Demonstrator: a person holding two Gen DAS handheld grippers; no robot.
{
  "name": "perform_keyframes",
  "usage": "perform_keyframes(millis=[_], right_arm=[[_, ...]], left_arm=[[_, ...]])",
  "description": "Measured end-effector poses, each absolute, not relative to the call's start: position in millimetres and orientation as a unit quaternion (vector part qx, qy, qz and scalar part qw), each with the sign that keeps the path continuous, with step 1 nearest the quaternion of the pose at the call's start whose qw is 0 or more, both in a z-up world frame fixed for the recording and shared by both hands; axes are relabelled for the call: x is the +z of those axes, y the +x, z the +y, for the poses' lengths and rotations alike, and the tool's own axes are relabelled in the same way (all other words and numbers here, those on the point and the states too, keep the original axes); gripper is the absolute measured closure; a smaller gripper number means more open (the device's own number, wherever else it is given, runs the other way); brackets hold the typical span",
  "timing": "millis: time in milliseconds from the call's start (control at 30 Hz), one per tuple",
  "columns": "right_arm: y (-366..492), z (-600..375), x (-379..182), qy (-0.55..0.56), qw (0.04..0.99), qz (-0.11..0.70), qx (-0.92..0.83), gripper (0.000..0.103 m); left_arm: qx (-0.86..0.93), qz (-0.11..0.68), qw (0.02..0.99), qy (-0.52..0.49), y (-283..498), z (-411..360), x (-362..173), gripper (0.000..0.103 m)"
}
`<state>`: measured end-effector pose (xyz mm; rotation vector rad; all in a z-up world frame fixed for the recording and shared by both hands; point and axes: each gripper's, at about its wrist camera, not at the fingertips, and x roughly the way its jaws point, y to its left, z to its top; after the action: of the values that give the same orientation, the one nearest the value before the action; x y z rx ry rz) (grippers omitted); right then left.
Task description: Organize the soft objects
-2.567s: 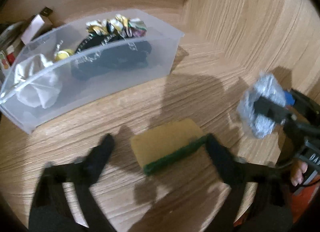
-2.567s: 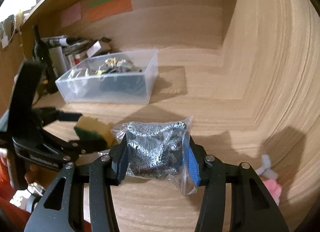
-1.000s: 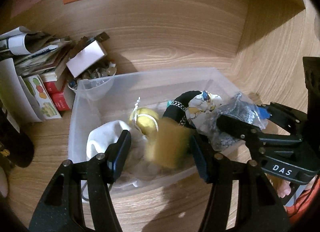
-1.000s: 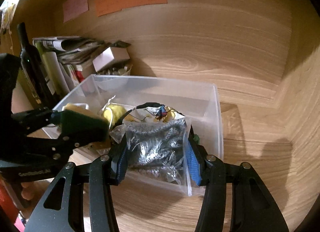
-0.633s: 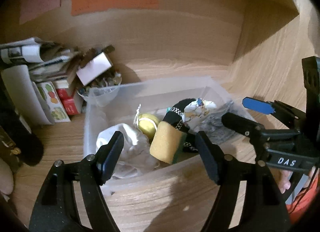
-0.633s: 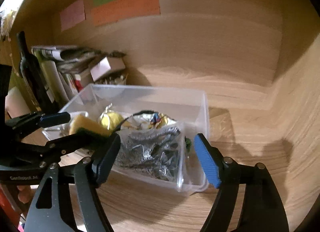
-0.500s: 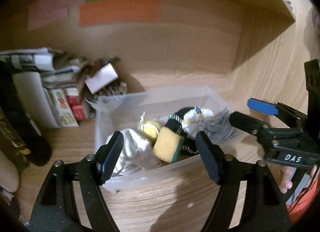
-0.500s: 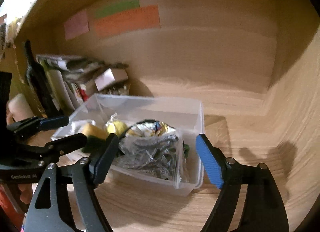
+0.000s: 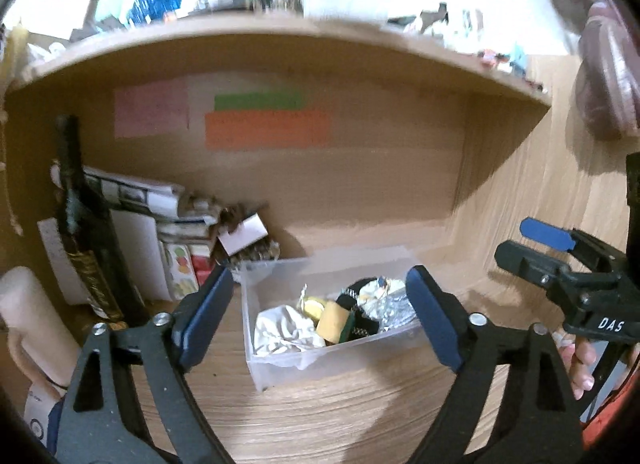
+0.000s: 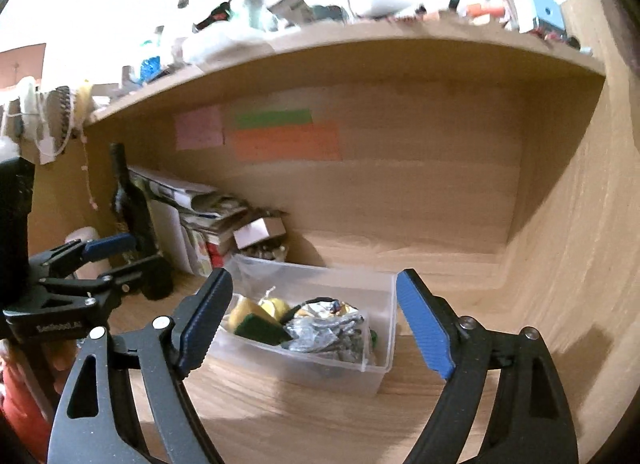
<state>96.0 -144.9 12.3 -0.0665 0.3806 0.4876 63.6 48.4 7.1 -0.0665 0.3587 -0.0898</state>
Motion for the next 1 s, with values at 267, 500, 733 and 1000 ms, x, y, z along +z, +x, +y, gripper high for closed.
perform_keyframes(millis=[267,500,733,1000], right_arm=[[73.4,-142.0,17.7,-0.033,0.955,0.173,0.238,0.017],[62.2,-142.1,17.9,-0.030,0.960,0.158,0.231,0.000],[58.8,-142.7,19.1,-0.031,0.960,0.156,0.229,0.000],[57.0,-142.4,19.0,-0.030,0.960,0.156,0.231,0.000]], left_arm=[[-0.032,0.143,0.989,-0.029,36.7,44.7,13.7,0.001],[-0.035,0.141,0.989,-0.026,26.9,40.1,12.4,0.001],[-0.034,0.143,0.989,-0.033,27.1,40.5,9.8,0.001],[-0.030,0.145,0.988,-0.034,27.8,40.3,9.5,0.000]])
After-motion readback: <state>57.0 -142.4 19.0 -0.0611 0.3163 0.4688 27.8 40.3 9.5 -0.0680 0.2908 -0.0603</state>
